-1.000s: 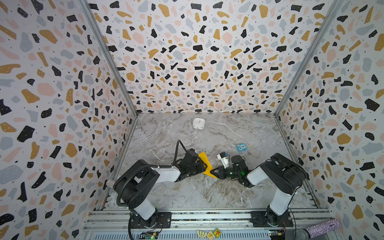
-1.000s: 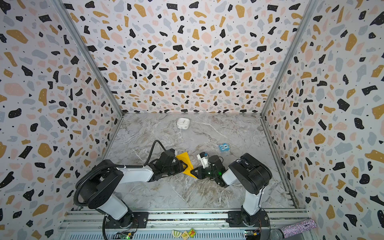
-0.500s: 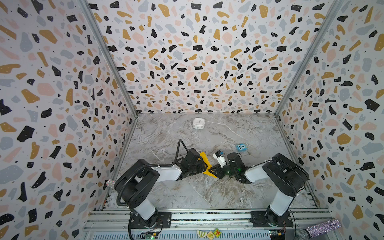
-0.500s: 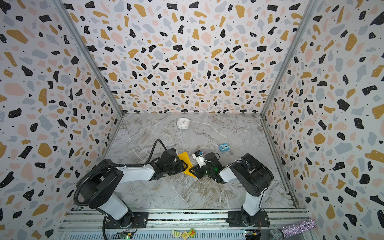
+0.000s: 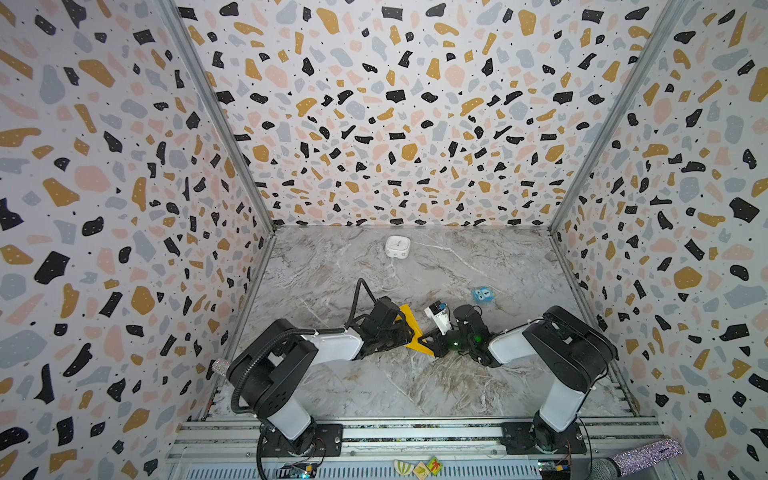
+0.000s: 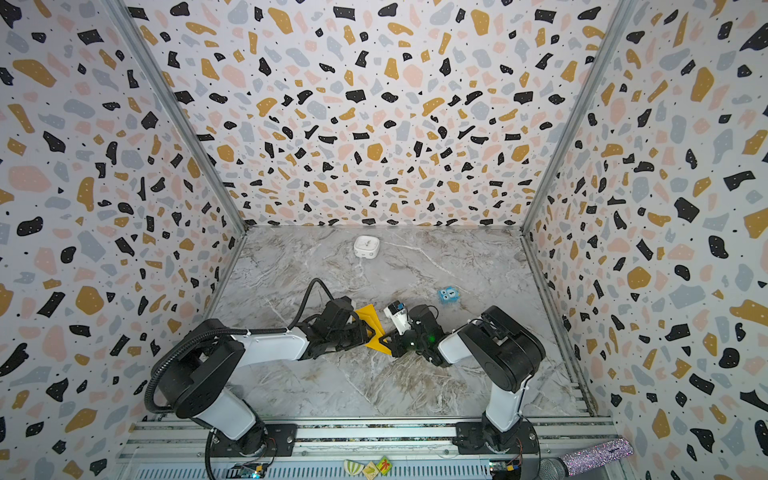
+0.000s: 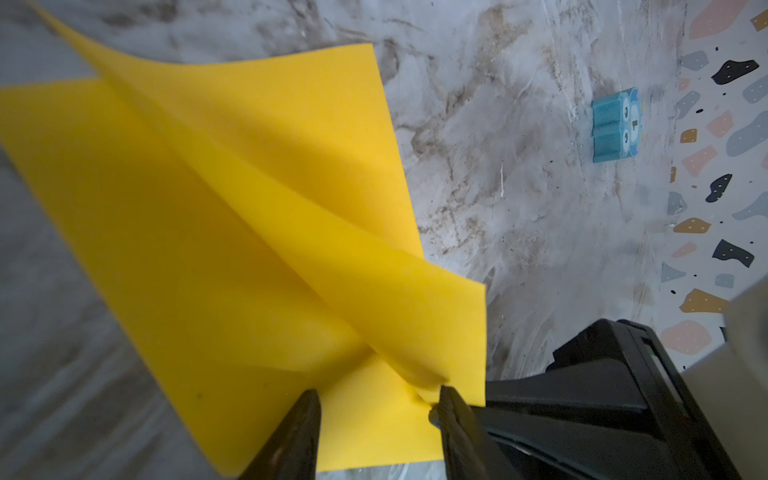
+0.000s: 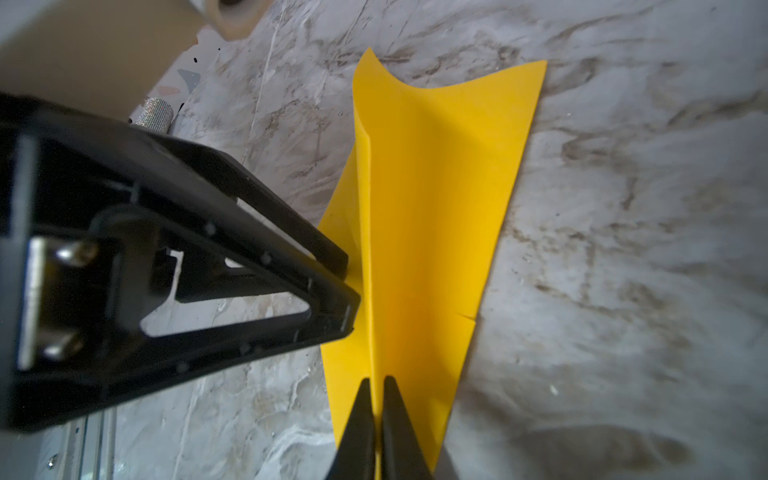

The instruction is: Fold a paper plane with a square sheet of paper (pick it up from the middle)

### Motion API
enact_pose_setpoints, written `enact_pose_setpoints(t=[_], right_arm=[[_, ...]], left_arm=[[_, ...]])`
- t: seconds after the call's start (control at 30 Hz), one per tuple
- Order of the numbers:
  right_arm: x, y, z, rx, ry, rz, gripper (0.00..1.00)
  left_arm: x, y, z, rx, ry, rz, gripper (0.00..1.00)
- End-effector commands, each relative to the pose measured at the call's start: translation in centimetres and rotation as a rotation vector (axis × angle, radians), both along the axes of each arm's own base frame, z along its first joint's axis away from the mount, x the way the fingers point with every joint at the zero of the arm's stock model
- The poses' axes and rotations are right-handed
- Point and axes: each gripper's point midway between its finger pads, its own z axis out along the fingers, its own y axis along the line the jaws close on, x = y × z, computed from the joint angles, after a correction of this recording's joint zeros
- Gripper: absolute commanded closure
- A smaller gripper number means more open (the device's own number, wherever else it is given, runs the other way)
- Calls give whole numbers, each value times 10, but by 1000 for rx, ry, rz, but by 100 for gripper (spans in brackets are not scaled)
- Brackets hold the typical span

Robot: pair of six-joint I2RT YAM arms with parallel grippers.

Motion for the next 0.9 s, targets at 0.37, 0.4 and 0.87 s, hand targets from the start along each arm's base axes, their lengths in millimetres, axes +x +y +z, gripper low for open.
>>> enact_pose_setpoints(t=[0.37, 0.4, 0.87], right_arm=[[-10, -5, -12, 74, 182, -17, 92], [-10, -5, -12, 75, 186, -19, 92], [-11, -6, -17, 65, 205, -21, 89]], left_arm=[[4, -11, 24, -84, -63, -32, 60], [4, -11, 21, -77, -58, -31, 62], [8, -11, -4, -9, -17, -35, 56]])
